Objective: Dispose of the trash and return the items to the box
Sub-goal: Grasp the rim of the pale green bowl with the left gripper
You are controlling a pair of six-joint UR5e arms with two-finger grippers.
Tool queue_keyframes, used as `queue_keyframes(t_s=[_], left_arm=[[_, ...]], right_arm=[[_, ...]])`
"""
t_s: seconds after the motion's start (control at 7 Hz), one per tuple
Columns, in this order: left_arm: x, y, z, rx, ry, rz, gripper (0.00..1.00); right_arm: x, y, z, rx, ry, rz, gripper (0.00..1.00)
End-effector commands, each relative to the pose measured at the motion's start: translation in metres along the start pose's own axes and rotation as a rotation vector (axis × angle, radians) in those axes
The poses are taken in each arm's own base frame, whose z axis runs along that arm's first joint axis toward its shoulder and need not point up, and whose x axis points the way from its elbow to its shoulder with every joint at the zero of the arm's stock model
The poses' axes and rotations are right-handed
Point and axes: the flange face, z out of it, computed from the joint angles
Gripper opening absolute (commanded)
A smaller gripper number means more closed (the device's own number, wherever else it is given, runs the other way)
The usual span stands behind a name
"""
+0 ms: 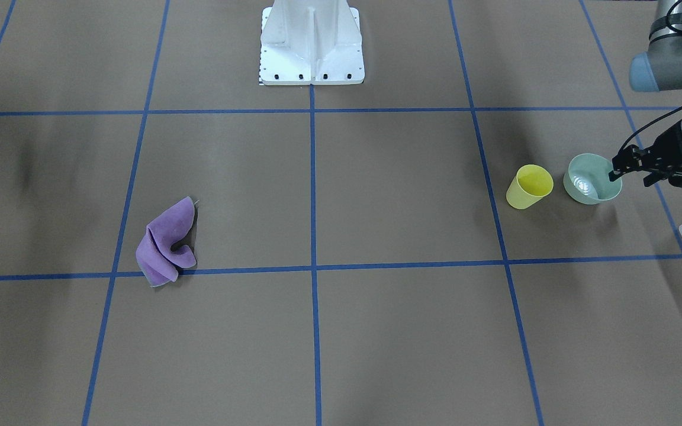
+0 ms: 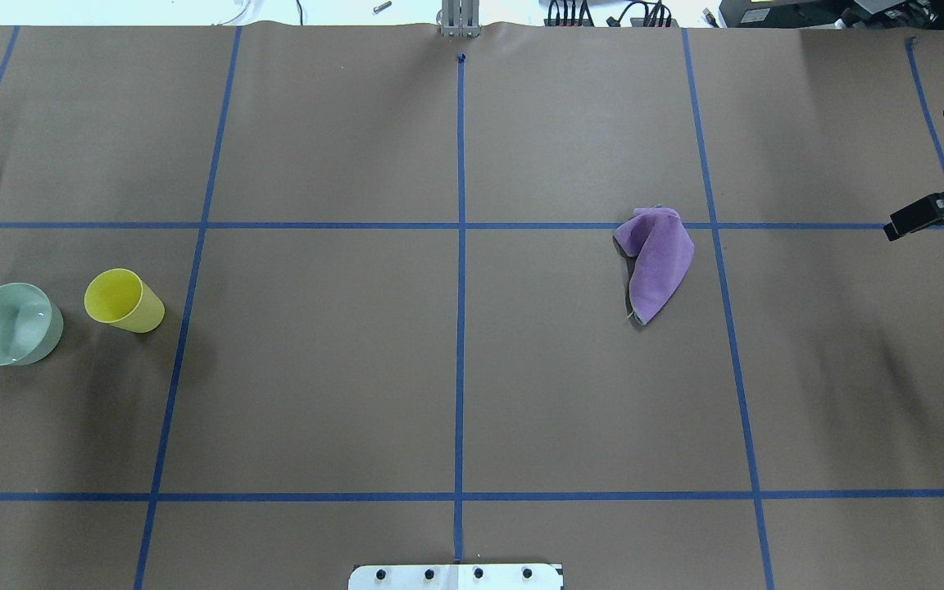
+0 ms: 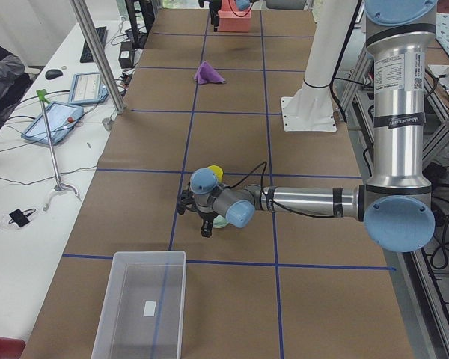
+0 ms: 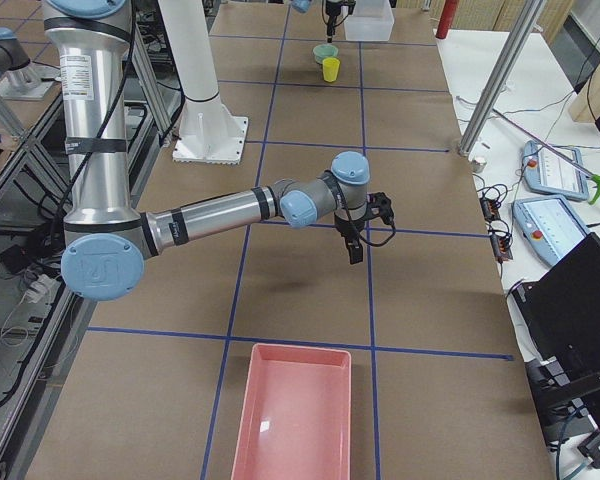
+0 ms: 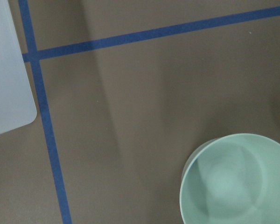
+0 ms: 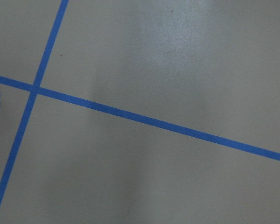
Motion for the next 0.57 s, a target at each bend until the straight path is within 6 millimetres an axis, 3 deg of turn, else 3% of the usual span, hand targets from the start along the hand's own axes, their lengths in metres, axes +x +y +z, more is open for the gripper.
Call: queue_keyframes(t_s=[0.0,0.29,0.43], left_arm=[[0.0022,0.0022,0.0097,-0.017,0.001,0.006,0.24],[0.0008,0.0033,0.0127,-0.024,-0.001,0.011,0.0],[0.0032,0.0025,0.0109,-0.011,0.007,0.026,0.0]], right_arm=[[-0.0001,-0.0001,0.0,0.001,0.001,0.0,1.0],[-0.0013,0.0003,0.0021,-0.003,0.002,-0.003,1.0],[-0.0013,0.0003,0.0021,-0.003,0.002,-0.003,1.0]])
